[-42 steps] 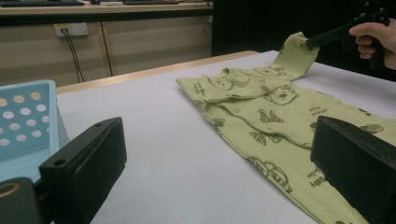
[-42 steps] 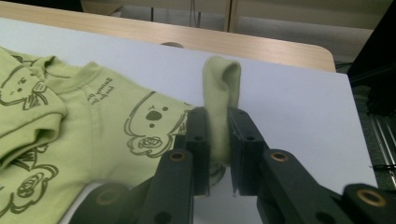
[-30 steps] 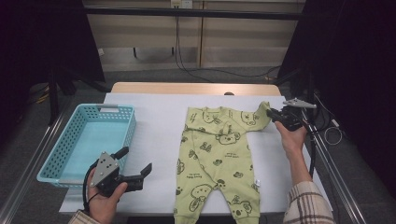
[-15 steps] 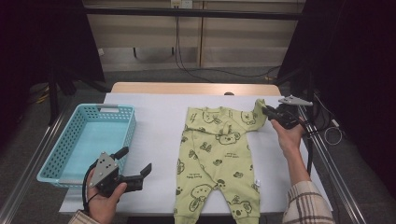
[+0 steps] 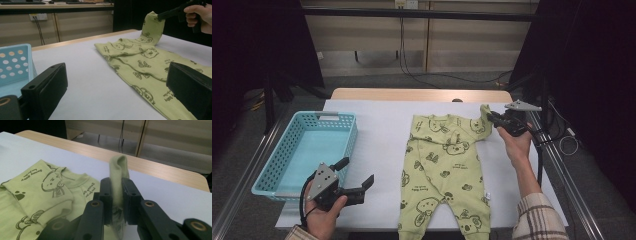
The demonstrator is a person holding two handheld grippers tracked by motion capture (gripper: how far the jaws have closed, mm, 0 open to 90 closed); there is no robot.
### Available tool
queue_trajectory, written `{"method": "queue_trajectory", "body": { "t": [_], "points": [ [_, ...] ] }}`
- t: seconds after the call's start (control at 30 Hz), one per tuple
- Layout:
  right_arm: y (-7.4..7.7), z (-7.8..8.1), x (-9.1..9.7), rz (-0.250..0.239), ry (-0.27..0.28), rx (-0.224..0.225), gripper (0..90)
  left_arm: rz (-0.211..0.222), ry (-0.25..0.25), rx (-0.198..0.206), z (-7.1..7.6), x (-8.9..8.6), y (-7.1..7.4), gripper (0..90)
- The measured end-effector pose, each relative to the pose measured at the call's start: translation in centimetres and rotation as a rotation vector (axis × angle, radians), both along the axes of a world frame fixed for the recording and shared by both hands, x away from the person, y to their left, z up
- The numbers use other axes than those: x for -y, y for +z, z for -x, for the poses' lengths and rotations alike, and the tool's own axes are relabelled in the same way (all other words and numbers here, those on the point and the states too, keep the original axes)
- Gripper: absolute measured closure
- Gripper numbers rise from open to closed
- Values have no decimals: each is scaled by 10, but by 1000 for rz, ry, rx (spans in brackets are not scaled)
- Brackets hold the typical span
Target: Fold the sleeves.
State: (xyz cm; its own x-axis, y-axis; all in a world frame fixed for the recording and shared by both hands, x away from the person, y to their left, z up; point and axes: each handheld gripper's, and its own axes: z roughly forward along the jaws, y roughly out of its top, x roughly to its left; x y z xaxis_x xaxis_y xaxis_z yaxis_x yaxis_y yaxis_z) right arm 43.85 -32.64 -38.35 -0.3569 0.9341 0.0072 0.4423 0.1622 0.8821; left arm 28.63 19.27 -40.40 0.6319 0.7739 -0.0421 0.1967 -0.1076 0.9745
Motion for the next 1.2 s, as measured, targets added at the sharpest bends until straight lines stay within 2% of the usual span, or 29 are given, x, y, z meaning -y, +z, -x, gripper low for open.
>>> {"method": "queue_trajectory", "body": {
  "t": [0.07, 0.2, 0.5, 0.6, 0.67, 0.83, 0.9, 0.97, 1.2],
  "points": [
    [1, -1, -4, 10, 9, -2, 801, -10, -7, -3, -1, -1, 1, 35],
    [1, -3, -12, 4, 28, 3, 801, 0, 5, -1, 0, -1, 0, 35],
    [7, -7, -30, 2, 57, 12, 800, 4, -5, -5, 1, 0, 0, 35],
    [8, -8, -34, 3, 65, 20, 800, -23, -12, -1, 2, 0, 1, 35],
    [8, -9, -37, 1, 70, 21, 799, -3, -11, 0, 2, 1, 0, 35],
    [6, -14, -45, 2, 77, 9, 799, -7, -10, -2, 2, 1, 0, 35],
    [7, -15, -49, -9, 83, 9, 799, -23, -12, 0, 2, -1, 0, 35],
    [7, -16, -52, -25, 94, 10, 799, -16, -8, 1, 2, 0, 0, 35],
    [3, -24, -66, 17, 120, -8, 798, -16, -11, 0, 2, 0, 0, 35]
  ]
}}
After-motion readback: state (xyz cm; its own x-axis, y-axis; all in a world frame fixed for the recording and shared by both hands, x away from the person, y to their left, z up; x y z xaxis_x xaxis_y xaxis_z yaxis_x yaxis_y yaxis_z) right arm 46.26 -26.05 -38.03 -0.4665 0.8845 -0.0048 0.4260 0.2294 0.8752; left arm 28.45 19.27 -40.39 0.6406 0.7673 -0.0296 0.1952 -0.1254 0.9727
